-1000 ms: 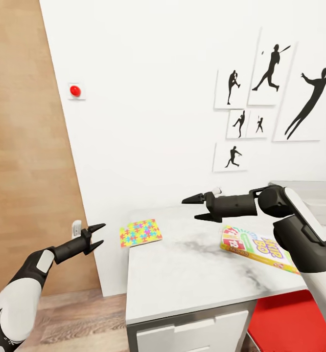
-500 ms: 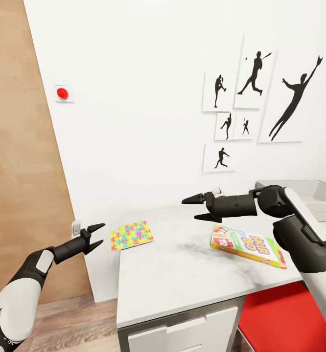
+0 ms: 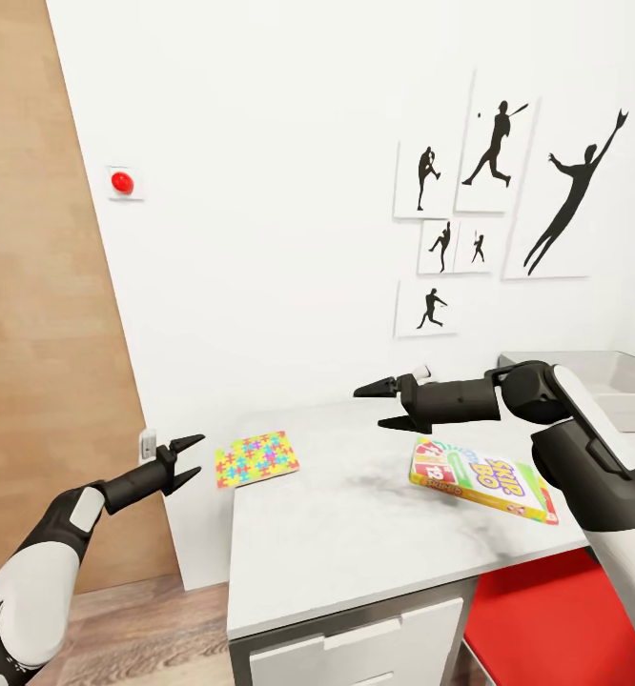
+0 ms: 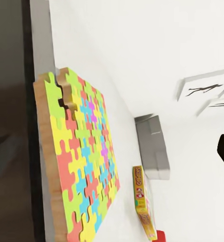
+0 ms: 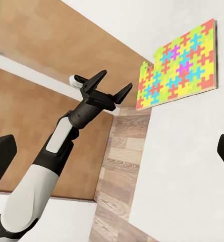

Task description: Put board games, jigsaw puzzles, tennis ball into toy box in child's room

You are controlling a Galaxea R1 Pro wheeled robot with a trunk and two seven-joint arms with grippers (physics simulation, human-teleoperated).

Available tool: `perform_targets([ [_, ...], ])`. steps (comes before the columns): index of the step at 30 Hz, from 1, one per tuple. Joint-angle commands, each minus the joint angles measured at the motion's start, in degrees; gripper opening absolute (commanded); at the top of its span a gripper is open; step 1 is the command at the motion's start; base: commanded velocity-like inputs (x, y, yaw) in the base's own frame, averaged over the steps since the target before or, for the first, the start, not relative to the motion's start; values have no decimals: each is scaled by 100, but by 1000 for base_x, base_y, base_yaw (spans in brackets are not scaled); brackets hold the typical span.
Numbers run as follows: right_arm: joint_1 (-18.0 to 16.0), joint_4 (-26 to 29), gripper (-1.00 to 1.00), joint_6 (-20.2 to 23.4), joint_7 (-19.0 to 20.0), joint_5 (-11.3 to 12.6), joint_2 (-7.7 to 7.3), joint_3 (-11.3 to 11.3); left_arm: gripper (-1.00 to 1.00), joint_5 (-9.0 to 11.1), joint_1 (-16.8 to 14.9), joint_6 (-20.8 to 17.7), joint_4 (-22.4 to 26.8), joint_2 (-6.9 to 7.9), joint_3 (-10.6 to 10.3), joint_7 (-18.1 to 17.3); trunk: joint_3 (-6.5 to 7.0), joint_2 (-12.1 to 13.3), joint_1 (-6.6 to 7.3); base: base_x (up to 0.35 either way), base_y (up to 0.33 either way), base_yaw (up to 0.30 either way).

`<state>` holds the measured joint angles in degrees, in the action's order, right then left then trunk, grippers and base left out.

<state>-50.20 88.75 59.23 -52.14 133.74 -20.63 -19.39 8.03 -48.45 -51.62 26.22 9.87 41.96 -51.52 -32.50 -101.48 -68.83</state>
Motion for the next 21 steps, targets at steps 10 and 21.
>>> perform_targets([
  [10, -7, 2, 100, -3, -60, 56, -1, -4, 100, -18, -6, 31, -3, -3, 338, -42, -6, -3, 0, 0, 0, -1],
  [21, -7, 2, 100, -8, -60, 56, 6, -4, 100, -21, -6, 38, -3, -19, 444, -34, -60, -124, -65, 0, 0, 0],
])
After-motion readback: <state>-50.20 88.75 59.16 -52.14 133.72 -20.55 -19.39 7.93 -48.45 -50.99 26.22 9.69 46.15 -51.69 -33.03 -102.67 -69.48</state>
